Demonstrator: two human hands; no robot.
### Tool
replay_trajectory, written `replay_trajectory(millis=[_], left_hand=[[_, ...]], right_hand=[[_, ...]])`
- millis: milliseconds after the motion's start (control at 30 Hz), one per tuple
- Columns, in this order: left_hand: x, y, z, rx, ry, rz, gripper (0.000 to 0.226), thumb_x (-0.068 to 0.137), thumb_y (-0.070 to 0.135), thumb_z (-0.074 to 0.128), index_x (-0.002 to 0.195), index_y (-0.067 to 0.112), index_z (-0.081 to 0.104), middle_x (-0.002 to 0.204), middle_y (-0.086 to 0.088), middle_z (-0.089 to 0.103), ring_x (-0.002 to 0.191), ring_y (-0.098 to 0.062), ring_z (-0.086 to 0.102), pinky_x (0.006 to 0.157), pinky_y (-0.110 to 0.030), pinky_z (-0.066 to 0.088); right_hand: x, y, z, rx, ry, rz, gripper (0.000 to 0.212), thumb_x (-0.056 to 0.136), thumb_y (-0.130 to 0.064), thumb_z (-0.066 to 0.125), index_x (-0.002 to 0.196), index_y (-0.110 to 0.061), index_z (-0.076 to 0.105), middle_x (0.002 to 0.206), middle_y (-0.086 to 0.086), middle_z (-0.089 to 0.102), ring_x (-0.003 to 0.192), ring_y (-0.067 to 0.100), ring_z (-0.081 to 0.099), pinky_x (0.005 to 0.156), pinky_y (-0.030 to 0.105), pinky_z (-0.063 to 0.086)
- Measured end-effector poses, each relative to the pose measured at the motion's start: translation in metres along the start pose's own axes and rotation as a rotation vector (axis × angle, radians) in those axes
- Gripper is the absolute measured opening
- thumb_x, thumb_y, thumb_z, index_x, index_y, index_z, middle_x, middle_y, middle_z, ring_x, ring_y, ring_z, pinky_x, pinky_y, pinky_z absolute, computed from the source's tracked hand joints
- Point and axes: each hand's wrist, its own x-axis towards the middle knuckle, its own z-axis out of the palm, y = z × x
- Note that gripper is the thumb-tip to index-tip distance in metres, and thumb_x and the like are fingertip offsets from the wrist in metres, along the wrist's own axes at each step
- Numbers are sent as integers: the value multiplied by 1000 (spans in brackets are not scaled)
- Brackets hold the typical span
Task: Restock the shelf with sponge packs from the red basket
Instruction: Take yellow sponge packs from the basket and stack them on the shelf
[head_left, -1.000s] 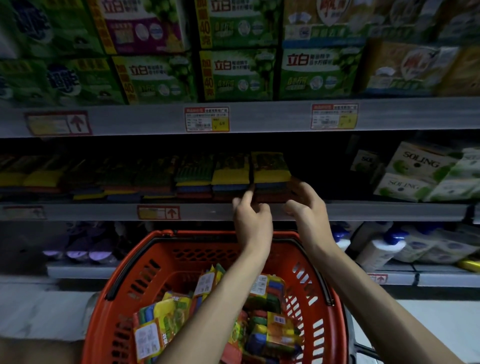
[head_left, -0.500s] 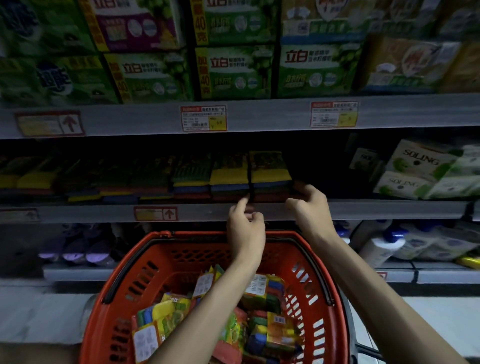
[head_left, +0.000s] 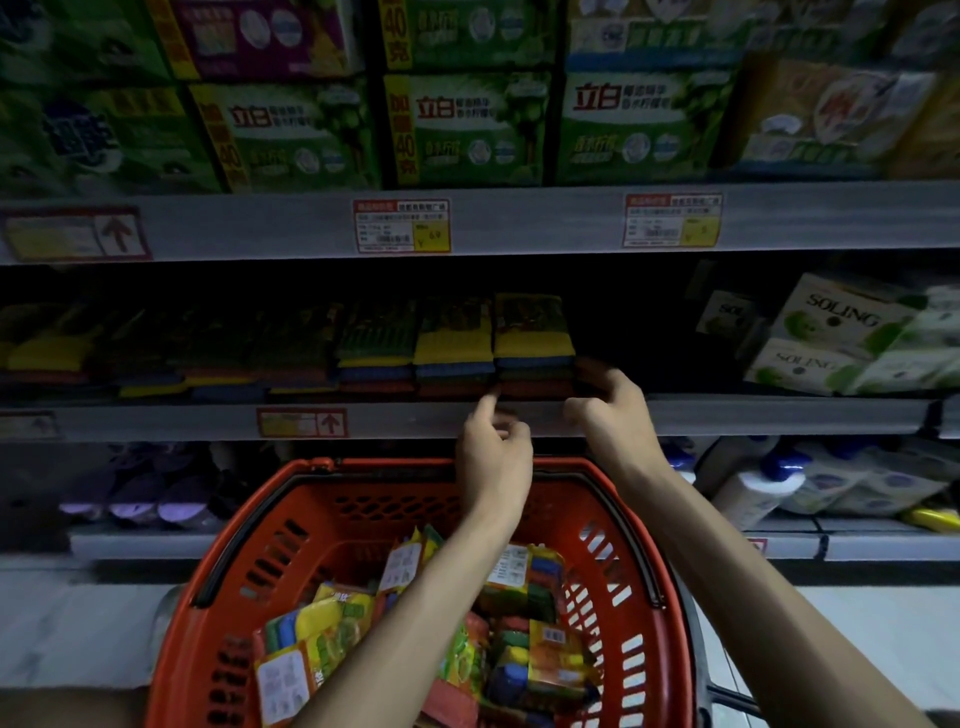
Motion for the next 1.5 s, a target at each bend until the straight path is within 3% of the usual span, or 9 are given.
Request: replay_trajectory(millis=[200,367,700,867,1033,1133,1233,1333,1500], left_hand=[[-4,7,2,22,-12,-6,62,103,19,55,160,20,29,105,9,64,97,-11,63,74,-19,43],[-3,10,1,19,-9,-36,64,101,17,57,159,20,31,102,8,72,80,4,56,60,-7,29],[-9,13,-3,77,22,14,62,100,14,54,158,19,33,83,7,70,76,-8,65,64,-25,48],[-8,15,-6,137,27,25,62,100,18,54,158,18,31,78,9,66,75,-12,66,68,-32,54],[-9,15,-13,171,10,41,59,101,22,55,157,20,36,75,9,67,70,-6,63,63,-30,49],[-9,15,-21,203,-25,68,56,102,25,55,155,24,40,75,7,70,70,-7,65,67,-32,54],[-9,15,-30,225,-67,84,54,101,29,57,153,27,43,74,7,71,70,-8,66,69,-31,54],[-11,15,-40,248,-95,115,54,99,36,60,151,30,46,77,8,70,76,-8,67,79,-35,57],[-21,11,-63,294,-150,206,48,97,41,63,143,36,52,92,13,67,83,-5,66,83,-39,60]], right_hand=[[2,2,1,14,-7,-7,68,67,-24,60,135,-18,60,121,0,69,112,19,66,102,47,53],[1,2,0,32,-29,-14,70,65,-20,61,135,-19,62,117,-4,71,109,14,66,101,45,54],[1,6,-3,12,-33,-33,70,67,-20,60,137,-23,62,119,-8,69,111,15,65,97,43,56],[-2,7,-4,-33,-68,-54,63,85,-7,64,145,-24,54,105,-24,60,99,18,69,81,42,61],[-4,11,-5,-113,-66,-86,59,80,-9,64,135,-27,56,109,-10,65,100,21,68,84,53,59],[-8,15,-8,-142,-69,-119,69,83,-1,61,148,-20,49,134,-7,58,111,11,62,91,33,57],[-16,14,-12,-178,-73,-137,68,87,3,59,151,-14,47,141,-3,57,119,4,54,81,6,46],[-22,16,-17,-212,-85,-162,71,87,7,57,153,-14,44,148,1,53,122,2,48,75,-4,40],[-38,16,-23,-243,-113,-220,70,88,-3,66,152,-25,46,148,-5,54,135,15,52,105,31,50]])
